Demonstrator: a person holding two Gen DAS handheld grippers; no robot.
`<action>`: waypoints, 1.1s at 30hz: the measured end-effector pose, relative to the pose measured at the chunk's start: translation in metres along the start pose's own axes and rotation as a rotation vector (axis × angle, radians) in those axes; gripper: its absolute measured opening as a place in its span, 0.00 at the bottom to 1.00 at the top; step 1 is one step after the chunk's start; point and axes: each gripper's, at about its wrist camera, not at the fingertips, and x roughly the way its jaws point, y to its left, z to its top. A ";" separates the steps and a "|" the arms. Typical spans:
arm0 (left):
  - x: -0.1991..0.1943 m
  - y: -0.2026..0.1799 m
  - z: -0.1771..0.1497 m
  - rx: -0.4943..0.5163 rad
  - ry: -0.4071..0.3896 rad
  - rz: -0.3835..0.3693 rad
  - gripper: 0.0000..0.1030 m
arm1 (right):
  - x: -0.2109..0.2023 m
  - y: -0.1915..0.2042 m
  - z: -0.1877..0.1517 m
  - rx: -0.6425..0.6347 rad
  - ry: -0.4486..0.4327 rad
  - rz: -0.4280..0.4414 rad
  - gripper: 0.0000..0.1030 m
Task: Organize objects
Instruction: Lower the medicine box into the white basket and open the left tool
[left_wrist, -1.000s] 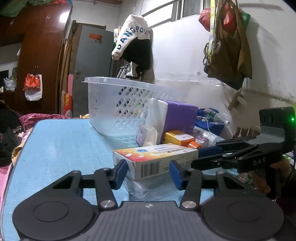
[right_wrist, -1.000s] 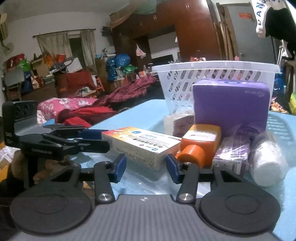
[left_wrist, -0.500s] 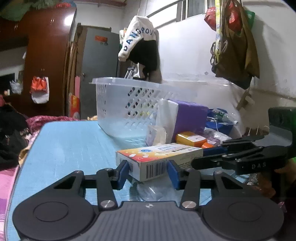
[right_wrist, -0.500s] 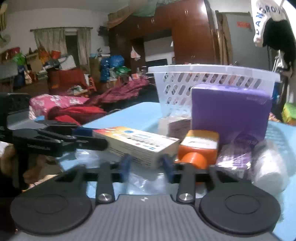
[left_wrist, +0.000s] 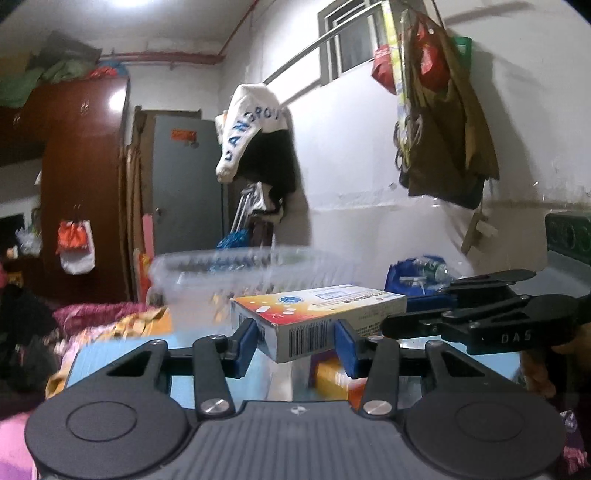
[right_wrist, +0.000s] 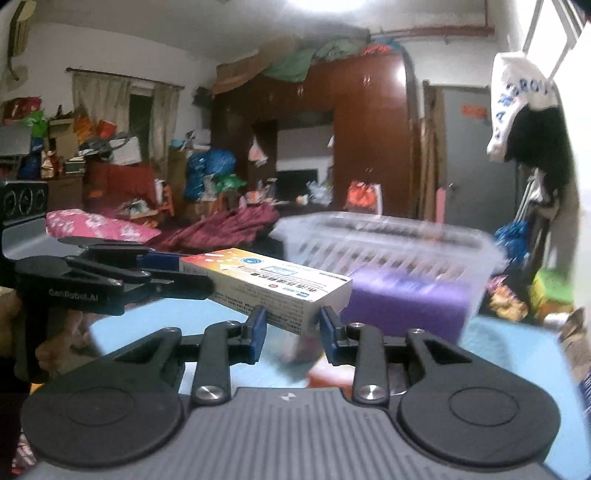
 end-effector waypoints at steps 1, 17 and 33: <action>0.012 0.000 0.014 0.001 -0.004 -0.007 0.48 | 0.001 -0.008 0.007 0.002 -0.008 -0.010 0.34; 0.174 0.032 0.079 -0.073 0.219 0.031 0.48 | 0.106 -0.120 0.076 0.058 0.181 -0.112 0.35; 0.169 0.035 0.073 -0.052 0.214 0.100 0.64 | 0.104 -0.127 0.068 0.074 0.224 -0.172 0.74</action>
